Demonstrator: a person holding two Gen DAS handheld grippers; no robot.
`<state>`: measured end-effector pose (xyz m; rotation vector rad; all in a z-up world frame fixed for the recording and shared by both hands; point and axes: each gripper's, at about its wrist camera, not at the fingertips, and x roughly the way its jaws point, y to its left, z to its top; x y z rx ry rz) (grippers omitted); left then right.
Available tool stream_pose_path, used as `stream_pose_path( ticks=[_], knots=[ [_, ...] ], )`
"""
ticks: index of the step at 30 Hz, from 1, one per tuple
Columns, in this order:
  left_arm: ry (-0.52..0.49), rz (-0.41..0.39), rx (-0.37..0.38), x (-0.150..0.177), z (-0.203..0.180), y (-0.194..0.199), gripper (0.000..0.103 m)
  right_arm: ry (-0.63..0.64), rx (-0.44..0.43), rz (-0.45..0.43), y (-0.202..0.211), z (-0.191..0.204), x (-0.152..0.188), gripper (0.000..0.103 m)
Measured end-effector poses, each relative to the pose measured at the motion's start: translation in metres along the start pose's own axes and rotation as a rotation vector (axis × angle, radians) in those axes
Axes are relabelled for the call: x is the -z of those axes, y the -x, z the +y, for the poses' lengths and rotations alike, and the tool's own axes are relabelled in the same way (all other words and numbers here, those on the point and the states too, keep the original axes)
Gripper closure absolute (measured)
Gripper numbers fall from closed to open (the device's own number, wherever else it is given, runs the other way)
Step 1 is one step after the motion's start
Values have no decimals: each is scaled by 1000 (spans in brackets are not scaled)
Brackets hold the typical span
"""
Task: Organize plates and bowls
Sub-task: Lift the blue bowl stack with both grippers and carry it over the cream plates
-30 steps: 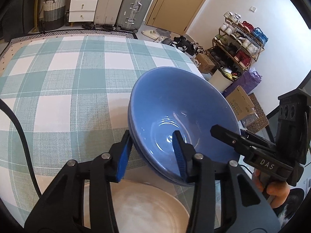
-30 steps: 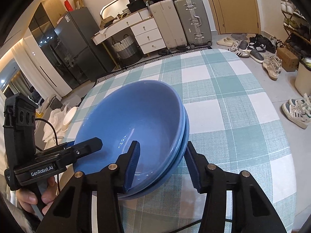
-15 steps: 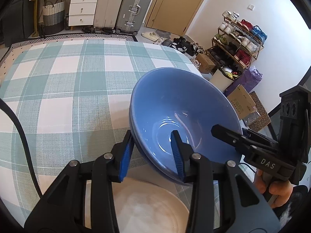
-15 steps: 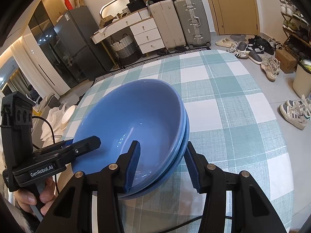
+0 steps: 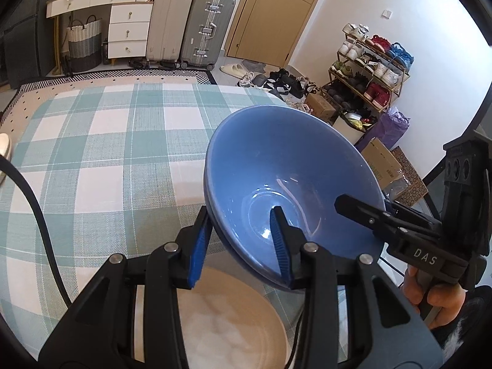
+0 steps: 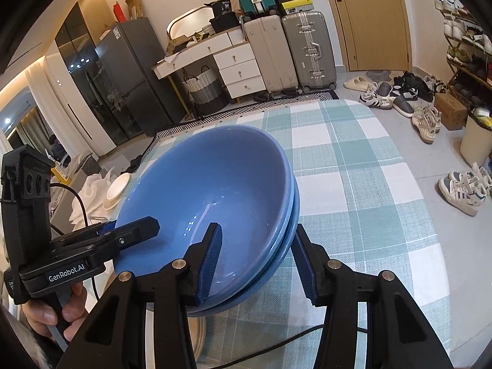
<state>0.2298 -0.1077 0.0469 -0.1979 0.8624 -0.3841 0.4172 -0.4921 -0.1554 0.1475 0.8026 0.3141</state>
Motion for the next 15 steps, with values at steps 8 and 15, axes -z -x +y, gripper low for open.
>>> stream_pose_path(
  ticks=[8,15],
  knots=[
    [-25,-50,-9,10,-21,46,68,28,-7,-56,40,18,5,55],
    [-45,-100,-23,24,-41,94,68,59,-12,-108,79,38,12,55]
  ],
)
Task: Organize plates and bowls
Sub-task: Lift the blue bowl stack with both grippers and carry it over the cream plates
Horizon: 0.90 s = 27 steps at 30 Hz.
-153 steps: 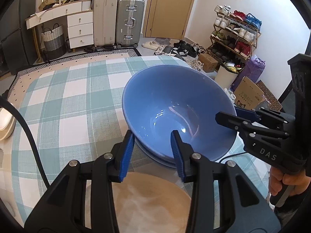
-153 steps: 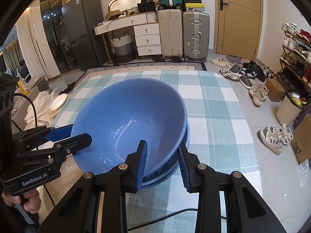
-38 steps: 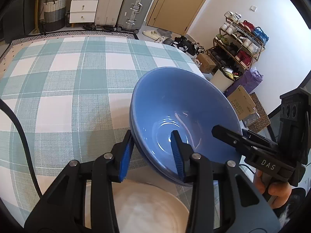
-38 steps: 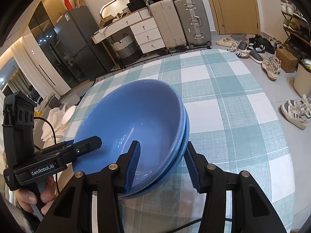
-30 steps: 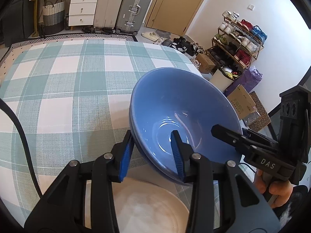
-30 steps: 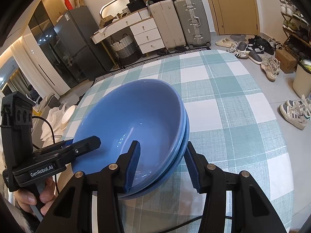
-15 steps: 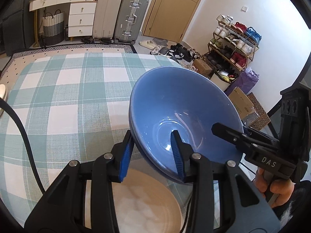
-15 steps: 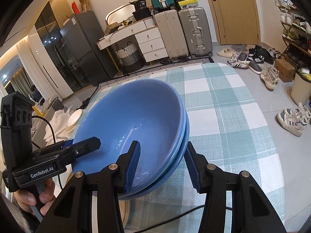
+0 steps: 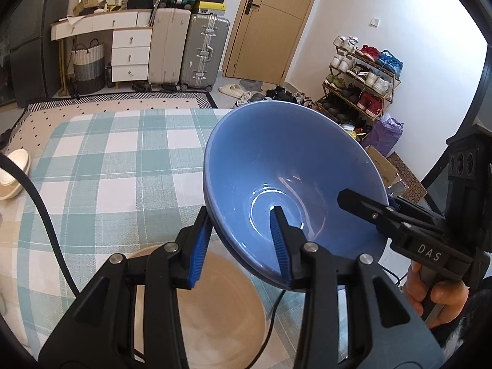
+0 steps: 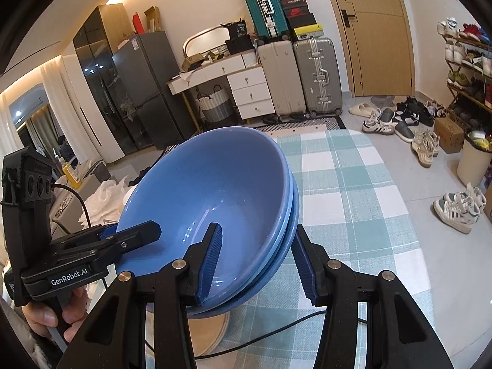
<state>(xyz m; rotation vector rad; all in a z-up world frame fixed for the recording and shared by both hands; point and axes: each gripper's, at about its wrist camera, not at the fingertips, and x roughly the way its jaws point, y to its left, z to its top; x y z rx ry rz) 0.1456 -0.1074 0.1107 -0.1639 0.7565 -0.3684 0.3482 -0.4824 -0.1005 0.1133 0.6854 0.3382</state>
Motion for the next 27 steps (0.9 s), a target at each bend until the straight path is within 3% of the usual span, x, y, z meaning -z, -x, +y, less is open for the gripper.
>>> stream_pose_path(
  ticks=[13,27],
  knots=[
    [15,-74,-46,41,-22,107,67,77,-21,-65,69,57,14,55],
    [69,-114,-139,97,6,193,67,141,-94,-36,66,121,45,55]
  ],
)
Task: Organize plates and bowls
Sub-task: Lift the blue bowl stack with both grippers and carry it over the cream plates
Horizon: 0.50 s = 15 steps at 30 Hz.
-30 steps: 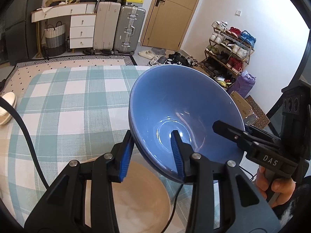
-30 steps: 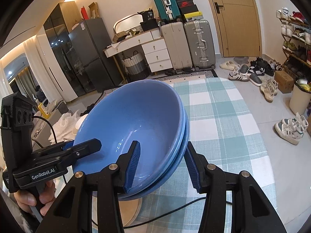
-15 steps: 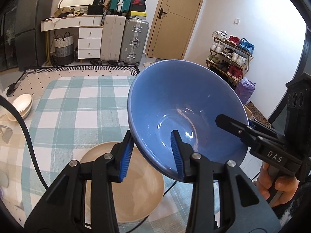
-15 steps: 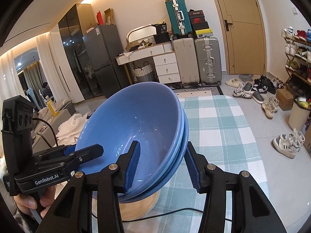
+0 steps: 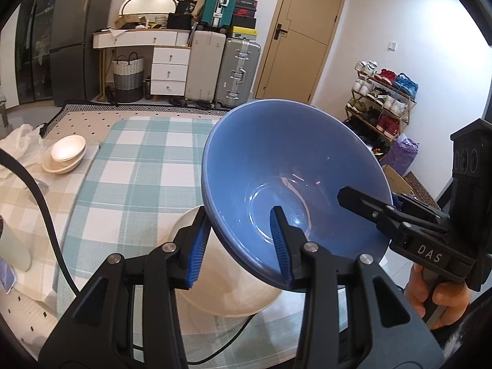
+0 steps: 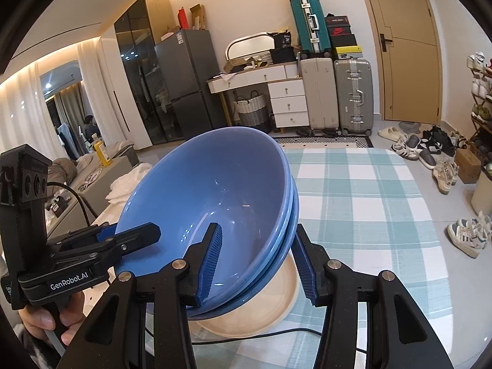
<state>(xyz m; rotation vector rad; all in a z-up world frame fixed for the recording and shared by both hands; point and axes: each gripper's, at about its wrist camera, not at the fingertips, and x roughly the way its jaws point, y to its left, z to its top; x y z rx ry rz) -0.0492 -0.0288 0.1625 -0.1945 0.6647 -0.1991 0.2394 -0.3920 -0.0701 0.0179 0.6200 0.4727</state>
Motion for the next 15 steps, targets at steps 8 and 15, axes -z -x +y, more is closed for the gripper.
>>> stream_pose_path(
  ticks=[8,15],
  knots=[
    [28,2,-55,20,33,16,67,18,-32,34,-26,24,10,55],
    [38,21,-80,25,52,-8,67,20,-29,62,-55,28,17,55]
  ],
)
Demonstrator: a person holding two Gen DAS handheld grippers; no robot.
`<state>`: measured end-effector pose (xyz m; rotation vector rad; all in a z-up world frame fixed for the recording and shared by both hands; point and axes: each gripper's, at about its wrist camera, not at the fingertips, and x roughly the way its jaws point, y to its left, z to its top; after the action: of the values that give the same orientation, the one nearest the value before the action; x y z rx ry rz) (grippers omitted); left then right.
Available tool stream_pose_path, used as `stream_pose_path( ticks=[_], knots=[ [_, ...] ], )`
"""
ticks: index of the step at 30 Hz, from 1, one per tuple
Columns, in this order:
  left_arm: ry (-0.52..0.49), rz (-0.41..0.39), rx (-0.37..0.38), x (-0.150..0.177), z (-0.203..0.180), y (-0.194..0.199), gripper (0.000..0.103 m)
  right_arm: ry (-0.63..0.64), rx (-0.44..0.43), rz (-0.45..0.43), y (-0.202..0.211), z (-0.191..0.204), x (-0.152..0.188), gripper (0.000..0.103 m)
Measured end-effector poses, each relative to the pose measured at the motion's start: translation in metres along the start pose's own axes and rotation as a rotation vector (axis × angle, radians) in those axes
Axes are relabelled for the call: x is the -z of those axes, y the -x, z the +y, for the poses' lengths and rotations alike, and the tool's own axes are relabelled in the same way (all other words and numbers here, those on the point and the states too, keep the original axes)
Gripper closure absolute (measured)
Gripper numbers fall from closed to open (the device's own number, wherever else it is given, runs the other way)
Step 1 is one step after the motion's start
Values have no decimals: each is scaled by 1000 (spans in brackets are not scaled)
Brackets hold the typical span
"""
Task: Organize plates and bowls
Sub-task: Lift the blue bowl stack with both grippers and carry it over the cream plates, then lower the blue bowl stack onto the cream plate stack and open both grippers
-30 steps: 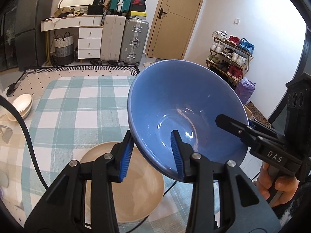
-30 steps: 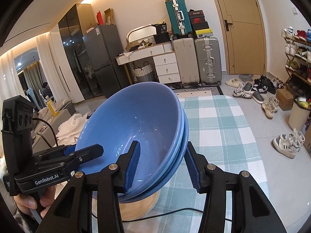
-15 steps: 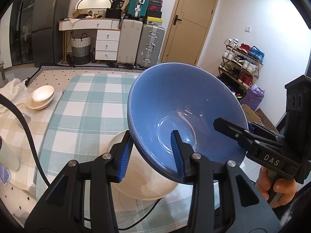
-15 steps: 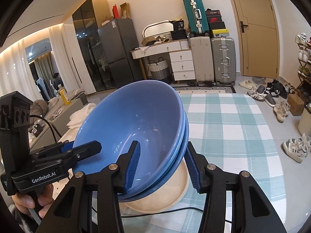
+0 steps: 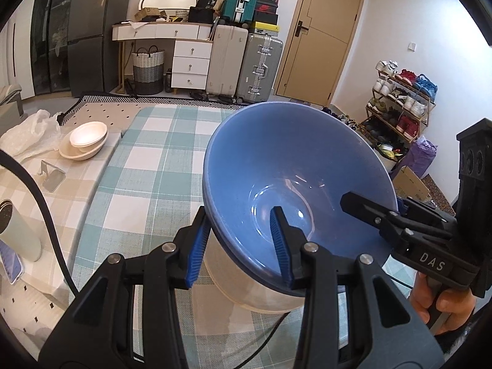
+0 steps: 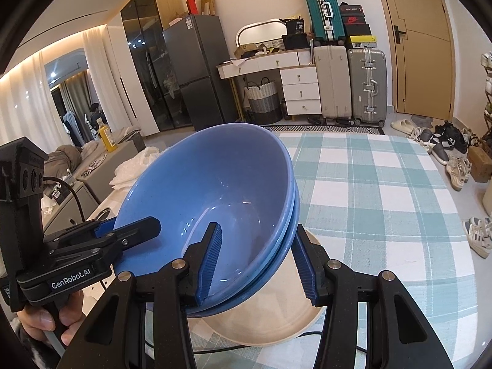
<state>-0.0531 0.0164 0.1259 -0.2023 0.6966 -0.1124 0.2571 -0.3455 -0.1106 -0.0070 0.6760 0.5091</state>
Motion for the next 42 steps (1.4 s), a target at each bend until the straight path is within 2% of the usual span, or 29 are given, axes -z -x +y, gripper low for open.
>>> stream_pose_path(
  ticks=[22,31,42],
  knots=[
    [-6,89,-24,-13,11,-133,67,-75,33,100,-75,-49,13,55],
    [-6,103,-13,-16,17,-163,67,-81,48,115,-86,-56,18,55],
    [-35,96,-27,-18,17,-172,65,-78,50,106,-89,-62,17,55]
  ],
)
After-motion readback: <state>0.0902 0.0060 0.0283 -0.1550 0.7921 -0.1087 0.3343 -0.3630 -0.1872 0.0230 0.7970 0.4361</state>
